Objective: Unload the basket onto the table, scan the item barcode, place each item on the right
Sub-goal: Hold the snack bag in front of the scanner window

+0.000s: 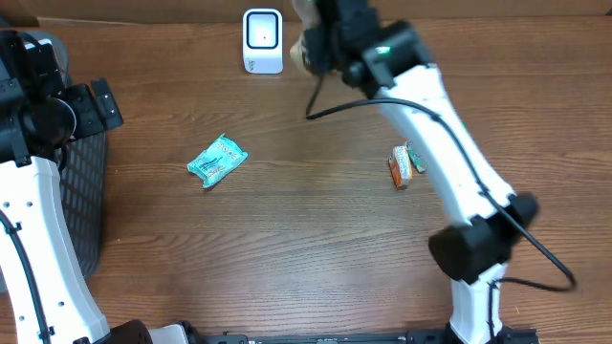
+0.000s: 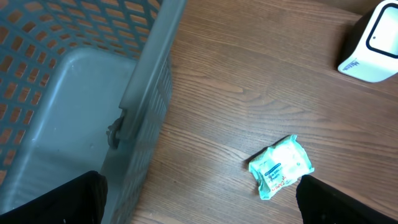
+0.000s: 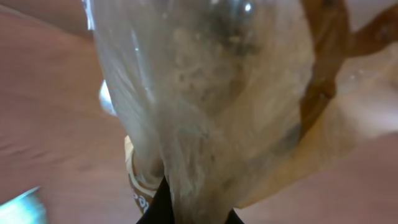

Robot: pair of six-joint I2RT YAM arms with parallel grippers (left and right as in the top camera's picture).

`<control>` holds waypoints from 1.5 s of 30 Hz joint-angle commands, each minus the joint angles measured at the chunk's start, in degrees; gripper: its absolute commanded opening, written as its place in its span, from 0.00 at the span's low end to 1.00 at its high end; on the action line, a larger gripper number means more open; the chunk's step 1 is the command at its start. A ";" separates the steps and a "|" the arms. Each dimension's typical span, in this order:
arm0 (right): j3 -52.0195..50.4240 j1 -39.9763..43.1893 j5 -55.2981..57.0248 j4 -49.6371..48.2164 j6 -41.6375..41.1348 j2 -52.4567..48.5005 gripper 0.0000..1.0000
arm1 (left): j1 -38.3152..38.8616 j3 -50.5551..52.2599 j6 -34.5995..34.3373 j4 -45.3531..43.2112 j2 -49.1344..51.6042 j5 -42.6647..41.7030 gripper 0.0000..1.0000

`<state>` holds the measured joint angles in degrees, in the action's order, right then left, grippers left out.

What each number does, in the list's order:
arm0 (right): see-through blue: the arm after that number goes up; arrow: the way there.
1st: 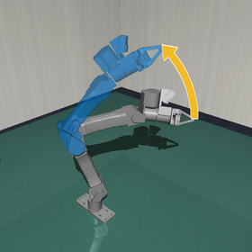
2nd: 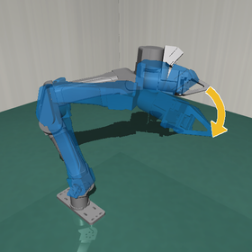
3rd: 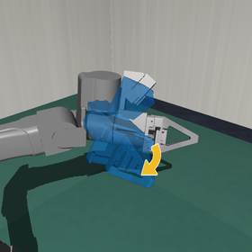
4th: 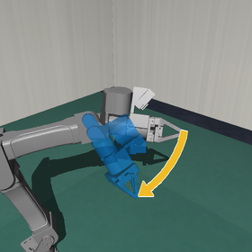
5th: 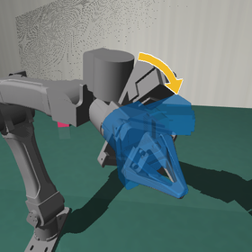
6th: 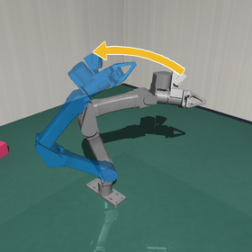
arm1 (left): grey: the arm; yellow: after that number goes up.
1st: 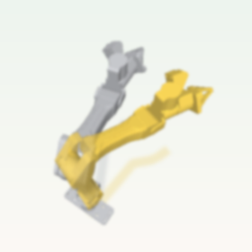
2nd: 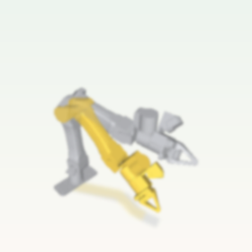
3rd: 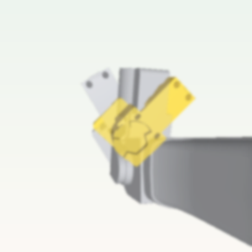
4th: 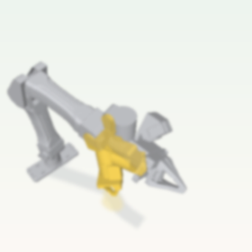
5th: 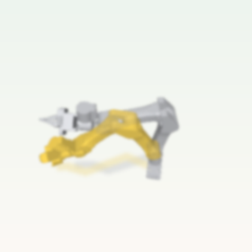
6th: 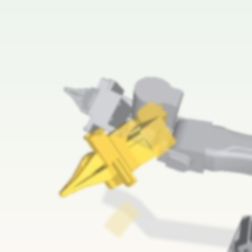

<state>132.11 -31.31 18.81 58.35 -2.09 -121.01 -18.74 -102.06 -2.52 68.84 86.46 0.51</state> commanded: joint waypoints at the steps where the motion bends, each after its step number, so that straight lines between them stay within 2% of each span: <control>1: 0.92 -2.19 17.44 -8.35 13.55 -4.94 0.04 | 0.02 -1.18 1.27 -0.04 0.11 0.04 0.99; 13: 0.87 -2.67 32.33 -44.41 54.05 -21.62 0.04 | 0.02 -1.18 1.27 -0.07 0.11 0.07 1.00; 16: 0.85 -2.67 34.32 -49.33 59.47 -25.31 0.04 | 0.02 -1.18 1.27 -0.04 0.11 0.07 0.99; 22: 0.81 -2.67 34.36 -49.55 59.14 -28.41 0.04 | 0.02 -1.18 1.27 -0.04 0.11 0.04 1.00; 28: 0.70 -2.60 34.53 -52.37 59.14 -28.48 0.04 | 0.02 -1.18 1.27 -0.04 0.11 0.07 0.99; 45: 0.70 -3.15 34.73 -52.26 58.84 -28.24 0.04 | 0.02 -1.18 1.27 -0.04 0.11 0.07 1.00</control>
<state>131.96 -34.17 52.73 6.55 57.10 -150.56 -18.74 -102.06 -2.52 68.84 86.48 0.51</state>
